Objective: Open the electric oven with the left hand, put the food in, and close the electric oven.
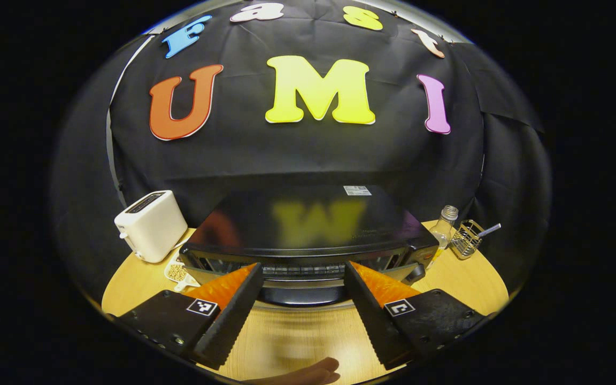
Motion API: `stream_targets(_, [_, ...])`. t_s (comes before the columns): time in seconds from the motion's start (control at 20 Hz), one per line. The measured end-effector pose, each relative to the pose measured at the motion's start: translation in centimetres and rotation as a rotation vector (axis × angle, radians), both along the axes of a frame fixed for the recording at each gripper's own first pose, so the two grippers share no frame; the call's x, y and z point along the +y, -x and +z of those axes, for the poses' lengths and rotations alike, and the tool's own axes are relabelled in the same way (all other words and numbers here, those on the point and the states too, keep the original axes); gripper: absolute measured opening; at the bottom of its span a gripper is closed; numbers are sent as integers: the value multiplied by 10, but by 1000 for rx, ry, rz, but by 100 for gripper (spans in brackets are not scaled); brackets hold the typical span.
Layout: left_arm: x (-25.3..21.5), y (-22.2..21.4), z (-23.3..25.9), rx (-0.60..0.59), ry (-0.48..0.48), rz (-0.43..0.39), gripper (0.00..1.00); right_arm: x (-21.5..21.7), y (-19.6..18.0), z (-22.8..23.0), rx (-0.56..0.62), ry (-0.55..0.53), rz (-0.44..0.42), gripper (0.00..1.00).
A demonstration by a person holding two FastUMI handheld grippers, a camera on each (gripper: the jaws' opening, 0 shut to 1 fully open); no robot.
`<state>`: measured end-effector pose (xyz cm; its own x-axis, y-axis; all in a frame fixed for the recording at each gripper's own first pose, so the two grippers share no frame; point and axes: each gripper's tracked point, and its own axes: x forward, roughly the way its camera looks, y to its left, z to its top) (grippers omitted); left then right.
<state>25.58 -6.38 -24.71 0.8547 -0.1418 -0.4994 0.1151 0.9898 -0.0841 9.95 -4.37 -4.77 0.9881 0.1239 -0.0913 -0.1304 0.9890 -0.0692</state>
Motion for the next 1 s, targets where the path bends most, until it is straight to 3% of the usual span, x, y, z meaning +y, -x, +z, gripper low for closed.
stream_targets(0.25, [2,39,-12,-26,4,2,97,-1,-1,-21,64,-39,-13,100])
stream_targets(0.5, [3,81,-37,-41,11,15,96,15,3,-35,107,-54,9,96])
stream_targets(0.75, [2,110,-65,-10,5,4,96,24,-2,-58,147,-19,-8,100])
stream_targets(1.0, [2,127,-92,55,9,-5,96,25,-12,-100,255,-6,-28,96])
